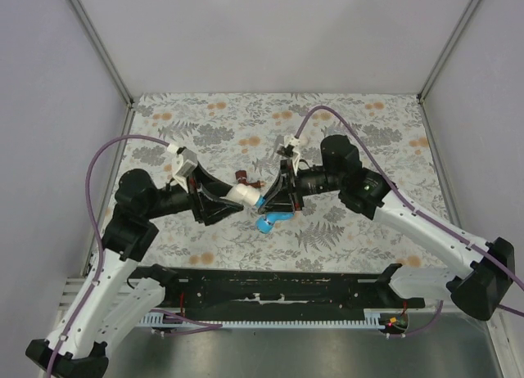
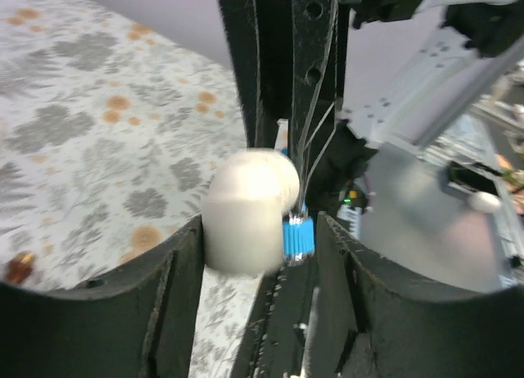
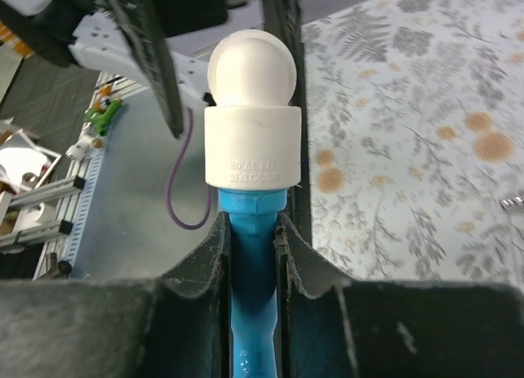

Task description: Install the water faucets

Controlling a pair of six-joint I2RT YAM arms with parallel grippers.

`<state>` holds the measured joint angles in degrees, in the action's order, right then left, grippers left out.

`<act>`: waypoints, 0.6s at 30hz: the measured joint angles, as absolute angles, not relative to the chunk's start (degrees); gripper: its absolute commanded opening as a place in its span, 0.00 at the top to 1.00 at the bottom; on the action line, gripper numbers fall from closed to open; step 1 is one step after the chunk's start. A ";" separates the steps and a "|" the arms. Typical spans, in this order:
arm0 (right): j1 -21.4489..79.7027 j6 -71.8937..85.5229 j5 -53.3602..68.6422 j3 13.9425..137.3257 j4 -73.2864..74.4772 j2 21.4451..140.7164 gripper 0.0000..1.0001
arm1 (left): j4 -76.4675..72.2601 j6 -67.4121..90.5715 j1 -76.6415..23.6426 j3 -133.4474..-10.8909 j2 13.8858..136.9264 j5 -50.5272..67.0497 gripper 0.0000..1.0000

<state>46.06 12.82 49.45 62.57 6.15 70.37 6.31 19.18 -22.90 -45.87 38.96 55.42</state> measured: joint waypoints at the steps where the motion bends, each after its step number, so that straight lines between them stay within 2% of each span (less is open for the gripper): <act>1: 44.66 12.84 49.10 62.00 6.96 69.89 0.97 | 7.66 18.28 -22.90 -45.87 38.15 52.86 0.34; 2: 42.89 12.86 48.90 61.30 7.66 69.36 0.97 | 8.82 17.39 -22.85 -45.87 37.23 50.02 0.27; 4: 40.14 12.82 47.29 59.99 9.04 68.29 0.97 | 10.98 16.01 -22.85 -45.87 35.48 44.40 0.25; 6: 37.54 12.43 43.90 58.35 10.11 67.16 0.97 | 13.47 14.83 -22.85 -45.87 33.45 37.34 0.19; 14: 27.24 11.81 26.50 49.69 15.16 65.10 0.96 | 20.71 12.03 -22.85 -43.48 26.33 6.52 0.16; 18: 20.03 12.69 21.58 45.41 15.77 65.73 0.95 | 25.34 11.18 -22.85 -42.46 25.32 -6.13 0.16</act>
<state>20.03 12.69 21.58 45.41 15.77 65.73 25.34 11.18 -22.85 -42.46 25.32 -6.13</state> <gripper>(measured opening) 0.245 0.838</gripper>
